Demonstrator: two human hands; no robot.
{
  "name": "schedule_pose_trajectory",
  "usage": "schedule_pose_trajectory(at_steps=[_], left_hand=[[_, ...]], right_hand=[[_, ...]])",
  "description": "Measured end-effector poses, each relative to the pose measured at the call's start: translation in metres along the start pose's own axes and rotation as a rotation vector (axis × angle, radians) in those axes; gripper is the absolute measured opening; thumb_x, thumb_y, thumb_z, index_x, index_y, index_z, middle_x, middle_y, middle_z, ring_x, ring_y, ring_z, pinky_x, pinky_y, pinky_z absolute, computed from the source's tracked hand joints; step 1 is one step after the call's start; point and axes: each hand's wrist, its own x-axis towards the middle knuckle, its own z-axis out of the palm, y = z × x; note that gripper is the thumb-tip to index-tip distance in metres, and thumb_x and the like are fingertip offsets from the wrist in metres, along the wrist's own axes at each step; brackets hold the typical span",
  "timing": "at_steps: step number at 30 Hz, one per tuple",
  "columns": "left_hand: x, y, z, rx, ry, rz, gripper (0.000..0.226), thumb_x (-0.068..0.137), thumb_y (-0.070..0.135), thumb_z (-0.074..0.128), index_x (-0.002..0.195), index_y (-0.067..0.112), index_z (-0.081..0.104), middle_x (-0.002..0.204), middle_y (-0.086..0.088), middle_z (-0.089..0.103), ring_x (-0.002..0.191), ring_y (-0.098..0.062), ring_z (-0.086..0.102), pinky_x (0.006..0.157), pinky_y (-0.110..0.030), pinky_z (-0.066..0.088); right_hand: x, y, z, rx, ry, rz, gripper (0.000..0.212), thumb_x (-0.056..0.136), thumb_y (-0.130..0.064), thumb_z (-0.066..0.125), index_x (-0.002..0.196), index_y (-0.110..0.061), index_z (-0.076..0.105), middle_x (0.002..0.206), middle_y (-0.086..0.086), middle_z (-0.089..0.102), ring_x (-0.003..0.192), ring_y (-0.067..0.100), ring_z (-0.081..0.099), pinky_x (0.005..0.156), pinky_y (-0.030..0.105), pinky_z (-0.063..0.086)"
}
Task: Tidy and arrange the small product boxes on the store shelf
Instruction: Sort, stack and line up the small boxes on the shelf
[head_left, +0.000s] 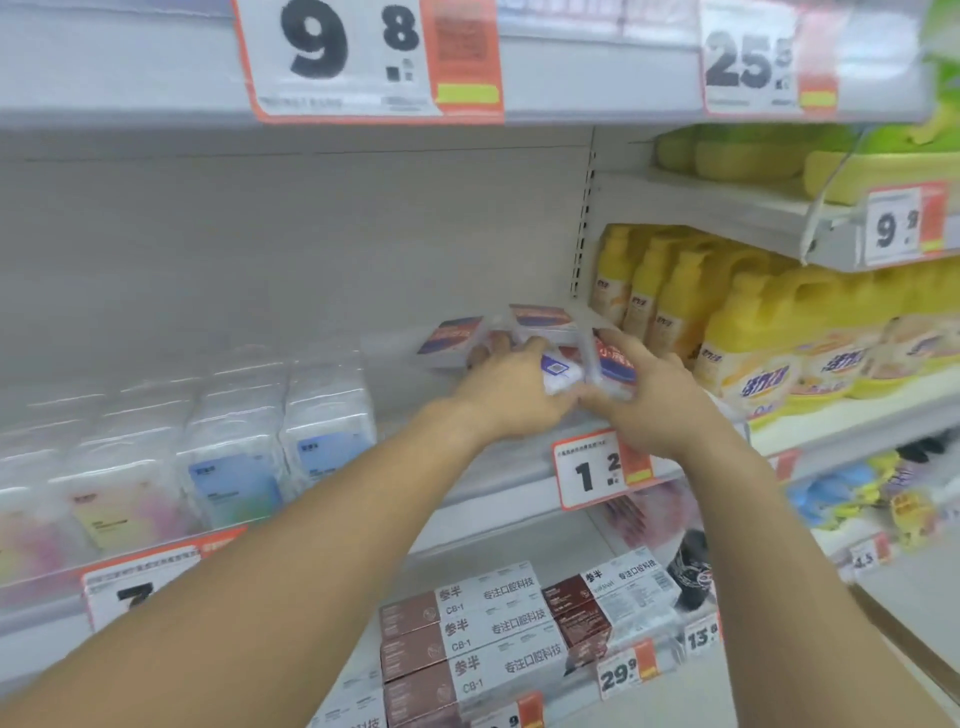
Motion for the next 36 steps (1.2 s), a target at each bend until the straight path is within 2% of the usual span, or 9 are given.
schedule_pose_trajectory(at_steps=[5, 11, 15, 18, 22, 26, 29, 31, 36], left_hand=[[0.009, -0.015, 0.011, 0.000, 0.121, 0.001, 0.080, 0.079, 0.052, 0.065, 0.147, 0.028, 0.030, 0.147, -0.014, 0.032, 0.133, -0.035, 0.030, 0.111, -0.043, 0.031], [0.029, -0.030, 0.017, -0.095, 0.332, -0.177, 0.074, 0.079, 0.047, 0.069, 0.142, 0.024, 0.037, 0.138, -0.013, 0.038, 0.126, -0.034, 0.035, 0.103, -0.041, 0.039], [0.041, -0.036, 0.020, -0.232, 0.452, -0.317, 0.072, 0.077, 0.049, 0.069, 0.138, 0.025, 0.040, 0.132, -0.013, 0.043, 0.124, -0.035, 0.039, 0.098, -0.043, 0.043], [0.036, -0.037, 0.013, -0.302, 0.457, -0.356, 0.070, 0.077, 0.053, 0.067, 0.138, 0.027, 0.041, 0.129, -0.010, 0.049, 0.120, -0.033, 0.047, 0.098, -0.044, 0.044], [0.017, -0.028, -0.004, -0.468, 0.503, -0.327, 0.053, 0.084, 0.054, 0.059, 0.127, 0.026, 0.051, 0.109, 0.008, 0.060, 0.106, -0.022, 0.060, 0.087, -0.033, 0.048], [0.000, -0.020, -0.011, -0.517, 0.497, -0.298, 0.038, 0.087, 0.055, 0.052, 0.108, 0.025, 0.061, 0.100, 0.004, 0.067, 0.099, -0.026, 0.061, 0.087, -0.036, 0.051], [-0.012, -0.021, -0.012, -0.516, 0.569, -0.256, 0.029, 0.090, 0.047, 0.052, 0.080, 0.021, 0.058, 0.075, 0.004, 0.061, 0.087, -0.029, 0.060, 0.072, -0.031, 0.046], [-0.017, -0.024, -0.012, -0.536, 0.681, -0.181, 0.018, 0.092, 0.037, 0.055, 0.081, 0.023, 0.060, 0.070, 0.006, 0.060, 0.080, -0.024, 0.061, 0.065, -0.028, 0.042], [-0.024, -0.027, -0.013, -0.792, 0.859, -0.036, 0.008, 0.093, 0.029, 0.058, 0.088, 0.027, 0.065, 0.078, 0.002, 0.069, 0.075, -0.016, 0.068, 0.070, -0.028, 0.055]], right_hand=[[0.021, 0.004, 0.009, 0.092, 0.001, -0.081, 0.076, 0.081, -0.049, 0.072, 0.148, -0.039, 0.036, 0.142, 0.009, 0.050, 0.134, 0.017, 0.035, 0.098, 0.024, 0.034], [0.046, -0.012, 0.016, 0.251, -0.048, -0.066, 0.074, 0.074, -0.036, 0.082, 0.136, -0.022, 0.045, 0.113, -0.009, 0.060, 0.104, 0.011, 0.056, 0.064, 0.008, 0.038], [0.055, -0.020, 0.024, 0.285, -0.103, 0.012, 0.073, 0.065, -0.034, 0.076, 0.129, -0.018, 0.046, 0.118, 0.002, 0.064, 0.100, 0.018, 0.064, 0.071, 0.027, 0.049], [0.055, -0.023, 0.019, 0.190, -0.157, 0.034, 0.084, 0.054, -0.027, 0.070, 0.133, -0.019, 0.044, 0.119, 0.008, 0.061, 0.099, 0.022, 0.061, 0.061, 0.025, 0.044], [0.054, -0.015, -0.002, 0.131, -0.158, 0.095, 0.089, 0.061, -0.010, 0.078, 0.141, -0.017, 0.039, 0.122, 0.010, 0.058, 0.106, 0.025, 0.055, 0.063, 0.024, 0.042], [0.049, -0.014, -0.018, 0.060, -0.162, 0.084, 0.085, 0.065, -0.027, 0.080, 0.141, -0.022, 0.042, 0.128, 0.006, 0.055, 0.108, 0.025, 0.055, 0.073, 0.031, 0.044], [0.044, -0.020, -0.023, 0.087, -0.146, 0.058, 0.085, 0.065, -0.042, 0.082, 0.139, -0.025, 0.045, 0.125, 0.000, 0.060, 0.106, 0.021, 0.059, 0.079, 0.031, 0.047], [0.041, -0.024, -0.023, 0.112, -0.142, 0.039, 0.087, 0.061, -0.047, 0.082, 0.137, -0.027, 0.044, 0.121, -0.003, 0.062, 0.103, 0.019, 0.062, 0.081, 0.032, 0.051], [0.034, -0.027, -0.018, 0.104, -0.199, 0.019, 0.091, 0.059, -0.058, 0.082, 0.136, -0.028, 0.045, 0.121, -0.004, 0.062, 0.103, 0.018, 0.062, 0.084, 0.034, 0.053]])
